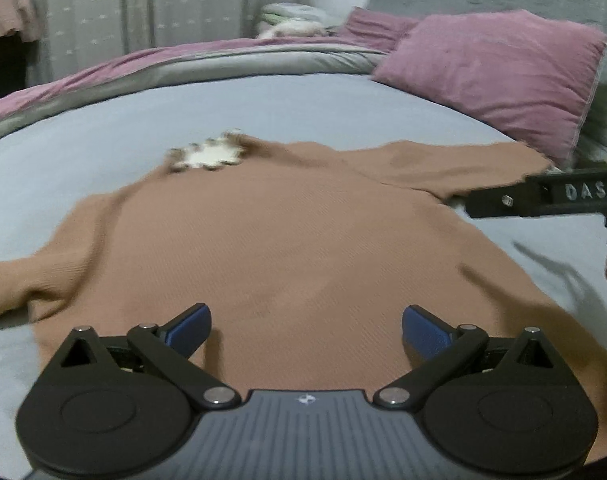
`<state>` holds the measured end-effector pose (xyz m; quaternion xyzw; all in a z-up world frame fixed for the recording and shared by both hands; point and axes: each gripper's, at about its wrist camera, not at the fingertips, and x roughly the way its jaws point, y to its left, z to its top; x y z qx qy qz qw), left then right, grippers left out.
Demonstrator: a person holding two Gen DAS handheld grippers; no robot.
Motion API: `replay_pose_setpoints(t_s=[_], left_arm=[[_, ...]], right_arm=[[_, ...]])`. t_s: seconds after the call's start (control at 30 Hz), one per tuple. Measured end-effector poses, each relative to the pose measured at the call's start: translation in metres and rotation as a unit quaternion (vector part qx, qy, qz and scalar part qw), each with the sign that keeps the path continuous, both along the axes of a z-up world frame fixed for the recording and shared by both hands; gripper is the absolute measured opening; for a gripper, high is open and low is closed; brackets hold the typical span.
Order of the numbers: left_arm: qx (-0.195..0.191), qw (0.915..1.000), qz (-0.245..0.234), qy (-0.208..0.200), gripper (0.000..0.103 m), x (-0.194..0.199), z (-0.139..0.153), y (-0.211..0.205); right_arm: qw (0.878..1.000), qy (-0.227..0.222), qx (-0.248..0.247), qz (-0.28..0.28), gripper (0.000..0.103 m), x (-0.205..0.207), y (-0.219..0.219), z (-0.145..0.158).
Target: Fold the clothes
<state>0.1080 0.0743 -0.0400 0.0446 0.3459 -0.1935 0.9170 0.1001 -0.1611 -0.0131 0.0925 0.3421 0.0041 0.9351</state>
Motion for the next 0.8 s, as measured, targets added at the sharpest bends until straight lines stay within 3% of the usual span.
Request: replay_pose_setpoints(t_s=[0.43, 0.8], left_arm=[[0.040, 0.9949, 0.092, -0.015, 0.103, -0.016, 0.021, 0.060], [0.103, 0.9744, 0.197, -0.036, 0.103, -0.019, 0.033, 0.144]], right_arm=[[1.000, 0.003, -0.006, 0.022, 0.090, 0.000, 0.016, -0.002], [0.997, 0.019, -0.026, 0.068, 0.090, -0.001, 0.049, -0.010]])
